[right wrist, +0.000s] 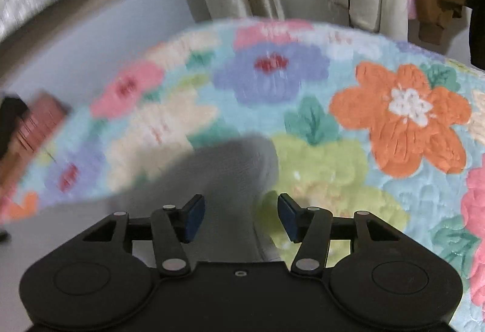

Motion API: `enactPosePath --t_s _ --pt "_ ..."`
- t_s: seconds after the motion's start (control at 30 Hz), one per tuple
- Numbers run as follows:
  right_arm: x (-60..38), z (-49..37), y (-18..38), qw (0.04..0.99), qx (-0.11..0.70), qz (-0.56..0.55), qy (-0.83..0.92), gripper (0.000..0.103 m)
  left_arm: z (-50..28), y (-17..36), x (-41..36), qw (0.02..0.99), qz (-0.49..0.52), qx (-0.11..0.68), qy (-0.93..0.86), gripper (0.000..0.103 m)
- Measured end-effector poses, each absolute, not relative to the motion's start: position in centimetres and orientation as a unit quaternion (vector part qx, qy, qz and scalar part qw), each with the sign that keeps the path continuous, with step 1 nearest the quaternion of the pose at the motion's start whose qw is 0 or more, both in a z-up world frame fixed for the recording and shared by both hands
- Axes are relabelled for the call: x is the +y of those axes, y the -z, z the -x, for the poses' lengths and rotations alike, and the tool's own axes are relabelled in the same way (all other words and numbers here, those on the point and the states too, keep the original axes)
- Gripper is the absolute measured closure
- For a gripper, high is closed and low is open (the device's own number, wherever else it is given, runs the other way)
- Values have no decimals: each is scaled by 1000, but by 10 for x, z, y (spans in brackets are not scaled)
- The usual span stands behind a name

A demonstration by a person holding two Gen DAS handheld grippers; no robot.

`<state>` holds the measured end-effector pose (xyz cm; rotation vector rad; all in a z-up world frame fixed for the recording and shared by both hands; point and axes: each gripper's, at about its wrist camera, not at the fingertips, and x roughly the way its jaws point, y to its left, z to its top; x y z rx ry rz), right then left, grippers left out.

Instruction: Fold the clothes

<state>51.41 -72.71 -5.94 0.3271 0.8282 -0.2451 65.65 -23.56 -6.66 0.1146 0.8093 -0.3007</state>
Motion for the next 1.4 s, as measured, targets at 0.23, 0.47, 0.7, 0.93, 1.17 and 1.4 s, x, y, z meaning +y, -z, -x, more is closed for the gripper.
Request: enactPosePath --t_s 0.23,0.47,0.7,0.93,1.17,1.4 --pt "-700 -531 47 910 381 2 167 97 -638 37 -248 939 -79 319 99 95" --pt "-714 -506 48 881 420 18 215 76 -639 61 -258 916 -163 363 47 52" --pt "-743 -425 32 876 451 -34 168 66 -583 12 -241 929 -130 336 84 25" --pt "-735 -312 -7 881 447 -105 118 59 -514 -17 -243 911 -65 373 166 23" --pt "-725 -188 -20 884 423 -151 126 54 -409 -8 -284 868 -76 421 253 21" --pt "-728 -82 2 865 413 -199 203 52 -334 16 -313 825 -83 476 293 20"
